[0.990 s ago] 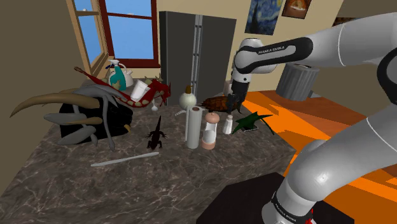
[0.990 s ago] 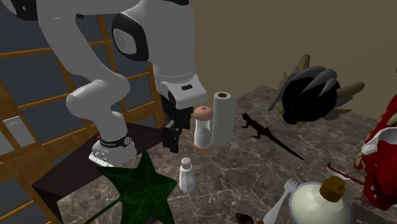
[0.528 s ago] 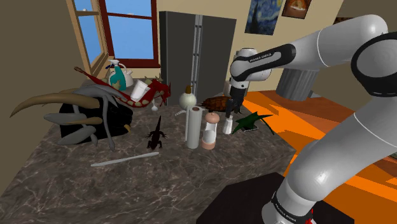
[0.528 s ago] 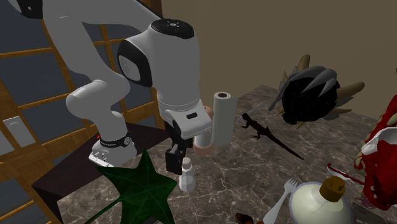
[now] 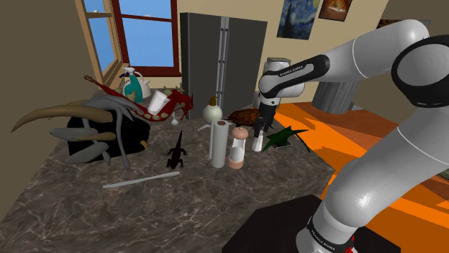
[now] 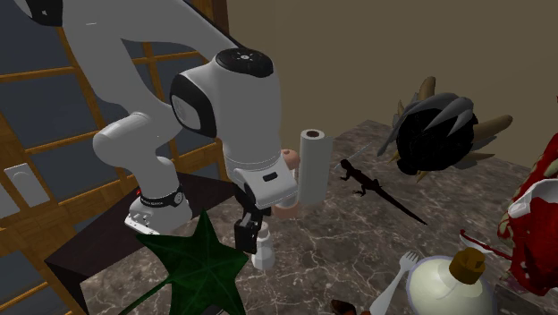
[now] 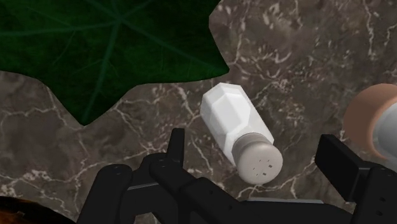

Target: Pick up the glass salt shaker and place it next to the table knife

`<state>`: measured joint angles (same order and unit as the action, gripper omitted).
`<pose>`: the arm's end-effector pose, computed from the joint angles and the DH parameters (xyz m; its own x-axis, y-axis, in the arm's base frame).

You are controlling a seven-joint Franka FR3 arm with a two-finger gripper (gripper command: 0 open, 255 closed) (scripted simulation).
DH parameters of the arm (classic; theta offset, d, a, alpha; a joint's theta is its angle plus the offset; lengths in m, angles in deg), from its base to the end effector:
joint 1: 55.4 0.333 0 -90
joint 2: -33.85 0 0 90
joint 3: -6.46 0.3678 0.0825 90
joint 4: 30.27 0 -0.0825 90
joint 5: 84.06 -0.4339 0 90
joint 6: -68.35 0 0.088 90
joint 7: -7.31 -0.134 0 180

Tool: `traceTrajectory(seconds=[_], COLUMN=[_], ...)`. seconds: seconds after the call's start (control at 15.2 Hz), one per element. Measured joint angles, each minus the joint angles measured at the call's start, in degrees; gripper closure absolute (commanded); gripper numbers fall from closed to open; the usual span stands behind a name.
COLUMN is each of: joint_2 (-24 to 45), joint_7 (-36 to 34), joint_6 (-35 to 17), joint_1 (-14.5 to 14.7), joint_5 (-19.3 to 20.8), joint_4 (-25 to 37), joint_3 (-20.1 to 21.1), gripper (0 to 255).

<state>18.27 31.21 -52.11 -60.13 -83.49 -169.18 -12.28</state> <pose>0.4314 -0.1882 0.3950 0.9993 0.0281 -0.0261 0.0254 -0.9950 -0.0970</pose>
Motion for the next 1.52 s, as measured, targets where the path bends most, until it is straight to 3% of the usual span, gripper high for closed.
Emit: traceTrajectory(seconds=[0.13, 0.2, 0.86, 1.52], joint_2=[0.0, 0.0, 0.0, -2.8], joint_7=[0.0, 0.0, 0.0, -1.0], joint_6=[0.0, 0.0, 0.0, 7.3], joint_1=[0.0, 0.0, 0.0, -0.1], joint_5=[0.0, 0.0, 0.0, 0.6], joint_4=[0.0, 0.0, 0.0, 4.6], joint_3=[0.0, 0.0, 0.0, 0.7], gripper=[0, 255, 255, 255])
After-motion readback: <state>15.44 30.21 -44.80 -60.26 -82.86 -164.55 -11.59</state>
